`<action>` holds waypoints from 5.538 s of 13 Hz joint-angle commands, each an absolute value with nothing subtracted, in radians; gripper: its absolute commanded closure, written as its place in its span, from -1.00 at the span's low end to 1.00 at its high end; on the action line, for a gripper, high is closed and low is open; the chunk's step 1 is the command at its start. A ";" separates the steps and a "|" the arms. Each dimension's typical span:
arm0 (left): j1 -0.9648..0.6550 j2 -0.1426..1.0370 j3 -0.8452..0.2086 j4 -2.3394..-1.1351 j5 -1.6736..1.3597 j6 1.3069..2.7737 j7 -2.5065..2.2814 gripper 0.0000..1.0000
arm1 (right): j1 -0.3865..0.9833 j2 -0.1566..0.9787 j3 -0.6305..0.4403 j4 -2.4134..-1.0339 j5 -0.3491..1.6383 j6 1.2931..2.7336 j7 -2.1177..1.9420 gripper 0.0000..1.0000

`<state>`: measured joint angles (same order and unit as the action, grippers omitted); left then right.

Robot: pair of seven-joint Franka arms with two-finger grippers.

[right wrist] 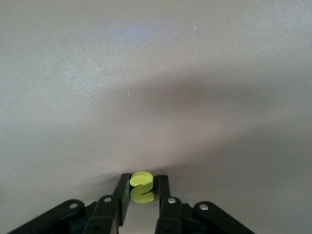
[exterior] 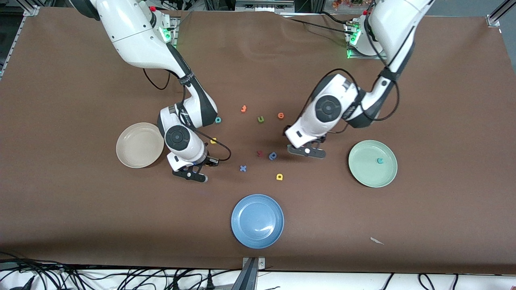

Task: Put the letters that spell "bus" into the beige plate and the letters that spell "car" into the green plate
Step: 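Carry the 2 with the right gripper while the left gripper grasps the r, then place the cyan r on the green plate with the left gripper, then release the yellow 2 onto the beige plate with the right gripper, then grasp the u with the right gripper while the left gripper grasps the o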

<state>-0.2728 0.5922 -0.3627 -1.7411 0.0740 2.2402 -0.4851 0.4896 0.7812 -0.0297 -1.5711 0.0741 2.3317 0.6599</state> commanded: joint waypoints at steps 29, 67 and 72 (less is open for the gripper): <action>0.115 0.592 -0.342 -1.724 0.209 2.077 -0.250 0.78 | 0.483 0.319 -0.376 -2.206 0.141 2.473 -0.144 -0.98; -0.437 1.025 -0.212 -1.207 0.219 2.344 -0.364 0.02 | 0.839 0.618 -0.295 -1.905 0.276 2.444 0.408 -0.66; -0.431 1.014 -0.198 -1.207 0.222 2.342 -0.357 0.61 | 0.838 0.638 -0.293 -1.885 0.314 2.444 0.405 -0.54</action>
